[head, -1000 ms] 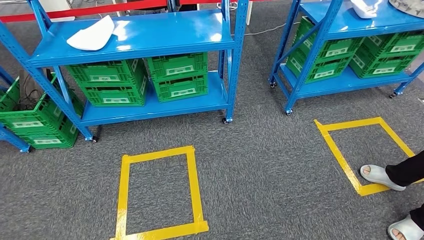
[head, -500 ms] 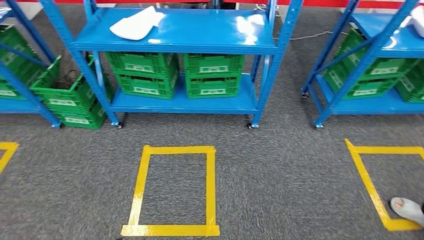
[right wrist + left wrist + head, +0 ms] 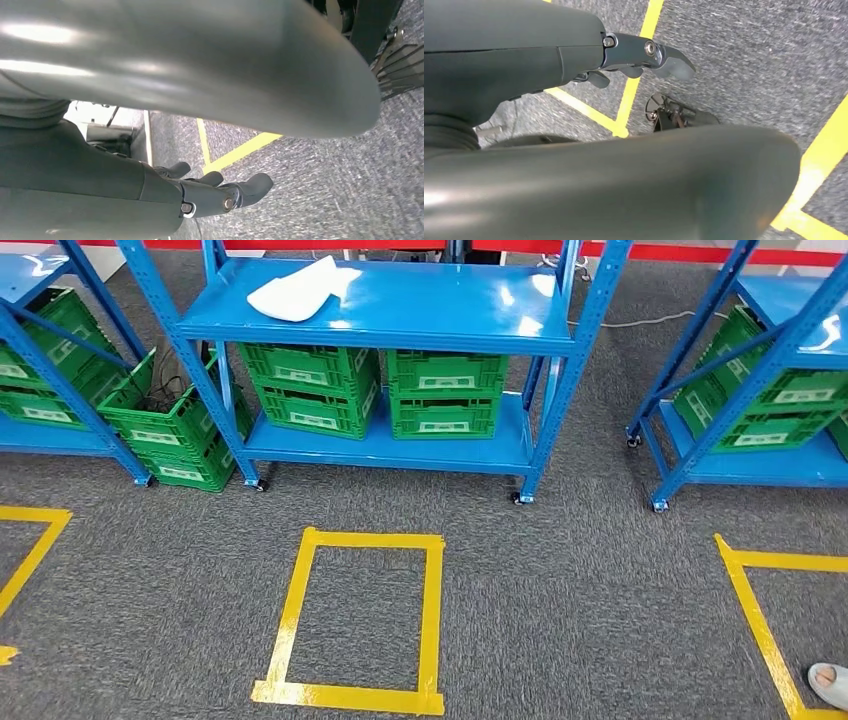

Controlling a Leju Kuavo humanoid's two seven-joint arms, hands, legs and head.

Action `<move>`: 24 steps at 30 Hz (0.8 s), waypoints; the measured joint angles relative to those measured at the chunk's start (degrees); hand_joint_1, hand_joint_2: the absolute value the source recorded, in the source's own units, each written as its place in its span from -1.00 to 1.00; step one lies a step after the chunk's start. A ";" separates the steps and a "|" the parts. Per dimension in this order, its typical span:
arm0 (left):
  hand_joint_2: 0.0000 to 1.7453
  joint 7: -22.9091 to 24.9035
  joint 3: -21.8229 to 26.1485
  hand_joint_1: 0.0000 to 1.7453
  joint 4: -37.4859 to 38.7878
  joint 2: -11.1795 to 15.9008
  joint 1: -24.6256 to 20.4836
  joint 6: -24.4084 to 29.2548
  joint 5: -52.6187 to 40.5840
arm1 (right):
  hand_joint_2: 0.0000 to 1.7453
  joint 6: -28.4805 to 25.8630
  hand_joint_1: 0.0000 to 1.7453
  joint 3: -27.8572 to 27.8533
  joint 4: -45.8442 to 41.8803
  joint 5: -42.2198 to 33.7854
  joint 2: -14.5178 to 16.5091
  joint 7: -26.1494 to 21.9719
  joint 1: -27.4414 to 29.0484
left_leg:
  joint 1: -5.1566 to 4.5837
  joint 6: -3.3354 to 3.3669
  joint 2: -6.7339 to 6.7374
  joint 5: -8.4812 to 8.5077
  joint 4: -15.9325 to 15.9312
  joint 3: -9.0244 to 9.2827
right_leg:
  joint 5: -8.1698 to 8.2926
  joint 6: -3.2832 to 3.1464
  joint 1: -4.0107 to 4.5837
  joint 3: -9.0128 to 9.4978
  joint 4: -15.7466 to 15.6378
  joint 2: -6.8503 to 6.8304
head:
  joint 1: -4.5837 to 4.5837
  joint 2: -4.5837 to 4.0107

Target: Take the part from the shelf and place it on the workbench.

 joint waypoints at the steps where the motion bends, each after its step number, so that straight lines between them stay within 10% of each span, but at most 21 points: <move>1: -1.00 -0.08 0.01 -1.00 -0.02 -0.03 -0.10 -0.02 -0.01 | -1.00 -0.02 -1.00 0.02 0.00 0.00 -0.01 -0.01 -0.02 | -0.08 0.28 0.71 0.22 -1.64 1.02 | -0.35 0.33 0.19 -0.09 0.26 -0.50 | -0.04 0.00; 4: -1.00 -0.22 0.03 -1.00 -0.02 -0.07 -0.06 -0.06 -0.01 | -1.00 -0.01 -1.00 0.07 0.00 -0.01 -0.02 -0.05 -0.21 | -0.03 1.15 -0.68 0.14 -2.08 1.50 | -0.98 1.20 0.23 0.00 0.61 -1.50 | 0.47 0.00; 6: -1.00 -0.32 0.05 -1.00 -0.01 -0.07 0.02 -0.06 -0.02 | -1.00 0.14 -1.00 0.08 0.00 -0.13 -0.02 -0.20 -0.30 | 0.25 1.66 -1.65 0.43 -2.22 1.41 | -2.81 1.95 -0.11 -0.68 2.85 0.66 | 0.91 0.00; 10: -1.00 -0.48 0.06 -1.00 -0.01 -0.16 -0.07 -0.15 -0.07 | -1.00 0.24 -1.00 0.09 0.01 -0.57 0.01 -0.55 0.03 | 0.28 2.12 -3.36 0.71 -2.21 0.86 | -9.29 2.66 -0.60 -6.88 15.90 4.28 | 2.19 0.00; 12: -1.00 -0.49 0.06 -1.00 -0.01 -0.17 0.02 -0.15 -0.07 | -1.00 0.22 -1.00 0.09 0.02 -0.66 0.01 -0.58 0.17 | 0.25 2.12 -4.09 0.73 -2.17 0.86 | -7.51 2.50 -0.62 -6.99 15.44 4.34 | 2.64 0.00; 16: -1.00 -0.54 0.06 -1.00 -0.01 -0.23 0.01 -0.14 -0.13 | -1.00 0.14 -1.00 0.09 0.01 -0.84 -0.07 -0.61 0.09 | 0.16 1.52 -4.93 0.86 -2.14 0.99 | -0.75 1.43 -0.33 -1.50 2.00 4.99 | 3.34 0.00; 24: -1.00 -0.38 0.06 -1.00 -0.01 -0.22 0.06 -0.11 -0.37 | -1.00 -0.57 -1.00 0.09 0.00 -1.40 -0.09 -0.56 0.01 | -0.07 1.17 -4.87 0.32 -2.69 1.29 | -0.63 1.27 -0.29 -0.55 0.59 5.00 | 2.36 0.00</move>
